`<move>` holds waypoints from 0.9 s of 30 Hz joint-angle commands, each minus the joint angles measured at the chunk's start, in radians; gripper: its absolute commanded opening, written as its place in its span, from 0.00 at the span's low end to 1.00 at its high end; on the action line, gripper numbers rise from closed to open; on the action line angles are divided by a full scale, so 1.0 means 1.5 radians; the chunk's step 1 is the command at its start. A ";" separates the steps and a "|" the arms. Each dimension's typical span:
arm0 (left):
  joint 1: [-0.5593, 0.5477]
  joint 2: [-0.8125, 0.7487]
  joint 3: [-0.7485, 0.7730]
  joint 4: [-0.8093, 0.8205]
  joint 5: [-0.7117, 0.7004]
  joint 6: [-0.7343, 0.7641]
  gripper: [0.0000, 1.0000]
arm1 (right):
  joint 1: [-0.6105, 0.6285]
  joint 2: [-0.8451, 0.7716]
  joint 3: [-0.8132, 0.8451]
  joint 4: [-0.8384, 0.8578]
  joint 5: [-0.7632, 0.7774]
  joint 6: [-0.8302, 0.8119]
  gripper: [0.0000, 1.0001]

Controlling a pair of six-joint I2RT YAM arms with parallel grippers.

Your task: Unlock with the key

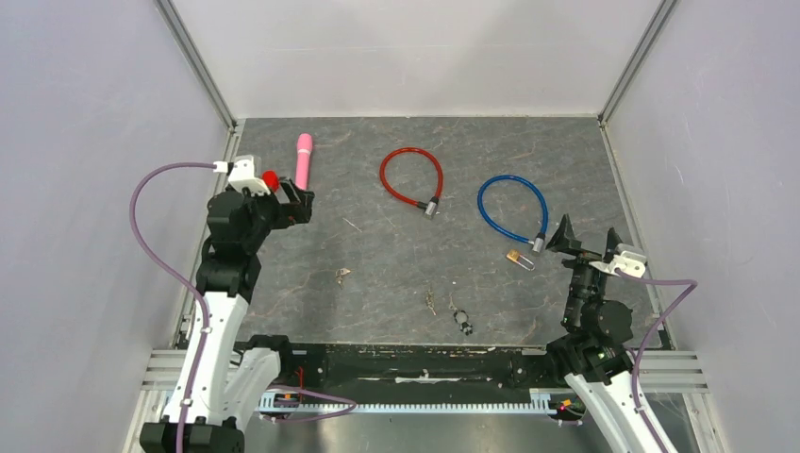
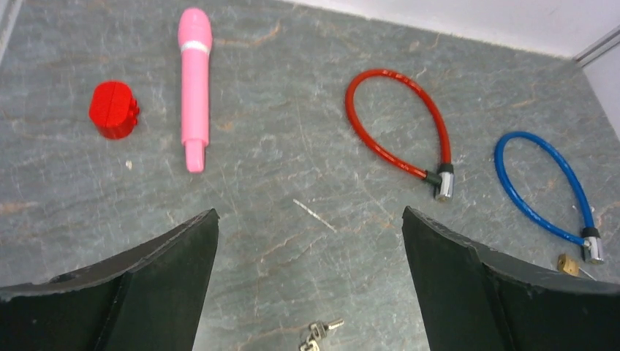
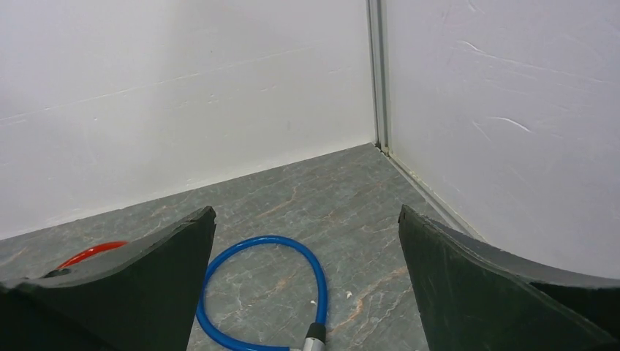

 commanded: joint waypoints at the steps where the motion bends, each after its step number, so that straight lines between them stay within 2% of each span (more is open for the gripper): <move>1: 0.003 0.035 0.058 -0.097 -0.013 -0.042 1.00 | 0.005 -0.017 0.018 0.005 -0.006 -0.001 0.98; 12: -0.014 0.172 0.140 -0.311 0.031 -0.048 1.00 | 0.016 -0.025 0.009 0.011 -0.012 0.001 0.98; 17: -0.074 0.216 0.148 -0.354 0.006 -0.057 1.00 | 0.018 -0.025 0.008 0.012 -0.015 0.004 0.98; 21: -0.161 0.268 0.152 -0.364 -0.043 -0.065 0.99 | 0.021 -0.022 0.008 0.012 -0.020 0.005 0.98; 27: -0.221 0.380 0.164 -0.365 -0.040 -0.058 0.88 | 0.023 -0.019 0.008 0.012 -0.022 0.002 0.98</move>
